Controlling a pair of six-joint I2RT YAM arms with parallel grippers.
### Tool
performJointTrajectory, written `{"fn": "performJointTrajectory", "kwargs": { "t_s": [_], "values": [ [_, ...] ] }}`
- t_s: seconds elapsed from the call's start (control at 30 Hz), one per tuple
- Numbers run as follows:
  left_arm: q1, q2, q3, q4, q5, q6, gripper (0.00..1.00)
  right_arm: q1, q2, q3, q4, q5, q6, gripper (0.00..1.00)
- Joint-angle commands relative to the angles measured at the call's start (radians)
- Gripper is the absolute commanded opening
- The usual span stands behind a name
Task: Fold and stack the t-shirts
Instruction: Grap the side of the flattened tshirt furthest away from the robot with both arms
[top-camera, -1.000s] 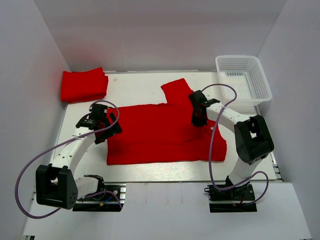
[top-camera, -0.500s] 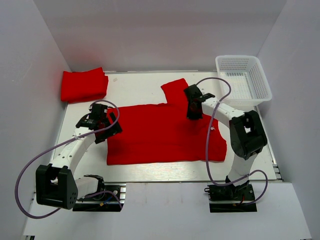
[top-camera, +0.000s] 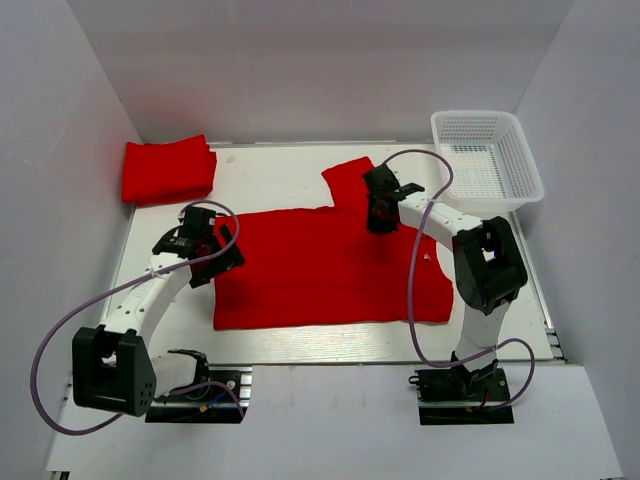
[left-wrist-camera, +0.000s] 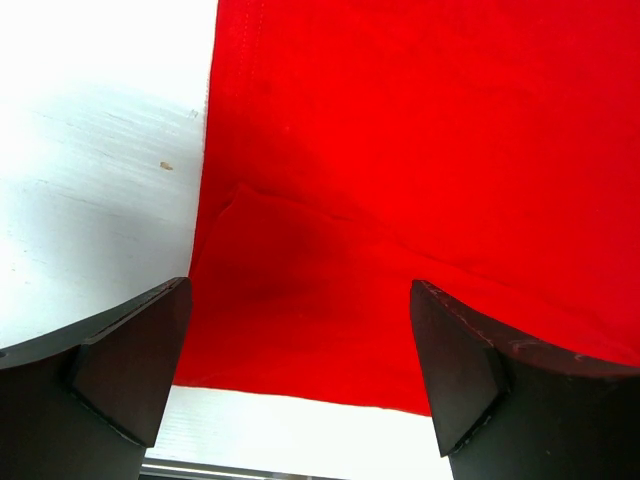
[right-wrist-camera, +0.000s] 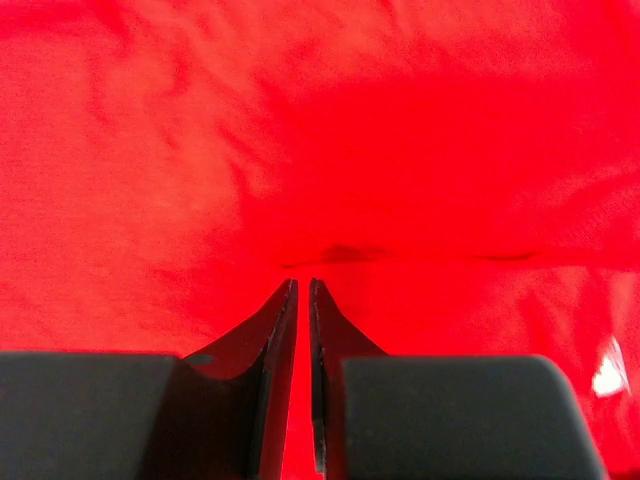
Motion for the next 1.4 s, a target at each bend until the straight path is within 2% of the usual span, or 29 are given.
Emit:
{"fn": "performJointTrajectory", "kwargs": {
  "t_s": [0.0, 0.07, 0.13, 0.23, 0.3, 0.33, 0.57, 0.7, 0.93, 1.07, 1.2, 1.37],
  "values": [
    [0.006, 0.026, 0.043, -0.012, -0.002, -0.004, 1.00, 0.002, -0.006, 0.021, 0.120, -0.101, -0.065, 0.15],
    [0.006, 0.037, 0.057, -0.022, -0.012, -0.004, 1.00, 0.002, -0.003, 0.033, 0.148, -0.130, -0.095, 0.17],
    [0.006, 0.037, 0.069, -0.031, -0.012, -0.013, 1.00, -0.001, 0.012, 0.068, 0.169, -0.169, -0.128, 0.29],
    [0.017, 0.048, 0.089, -0.020, -0.037, -0.026, 1.00, -0.004, 0.046, 0.104, 0.169, -0.164, -0.139, 0.35],
    [0.017, 0.078, 0.128, -0.020, -0.046, -0.026, 1.00, -0.007, 0.064, 0.174, 0.169, -0.157, -0.144, 0.63],
    [0.017, 0.095, 0.144, -0.011, -0.046, -0.026, 1.00, -0.010, 0.093, 0.217, 0.162, -0.143, -0.150, 0.90],
    [0.028, 0.302, 0.324, -0.011, -0.118, -0.026, 1.00, -0.027, 0.239, 0.478, 0.177, -0.069, -0.190, 0.90],
    [0.063, 0.419, 0.422, -0.011, -0.138, -0.035, 1.00, -0.056, 0.308, 0.570, 0.246, -0.051, -0.200, 0.90],
    [0.150, 0.528, 0.488, 0.029, -0.147, -0.044, 1.00, -0.099, 0.437, 0.698, 0.424, -0.044, -0.205, 0.90],
    [0.183, 0.574, 0.509, 0.053, -0.124, -0.044, 1.00, -0.129, 0.564, 0.779, 0.494, -0.069, -0.210, 0.90],
    [0.183, 0.628, 0.533, 0.073, -0.135, -0.035, 1.00, -0.151, 0.664, 0.911, 0.510, -0.095, -0.220, 0.90],
    [0.183, 0.697, 0.553, 0.104, -0.159, -0.026, 1.00, -0.163, 0.724, 0.923, 0.594, -0.084, -0.272, 0.90]
  ]
}}
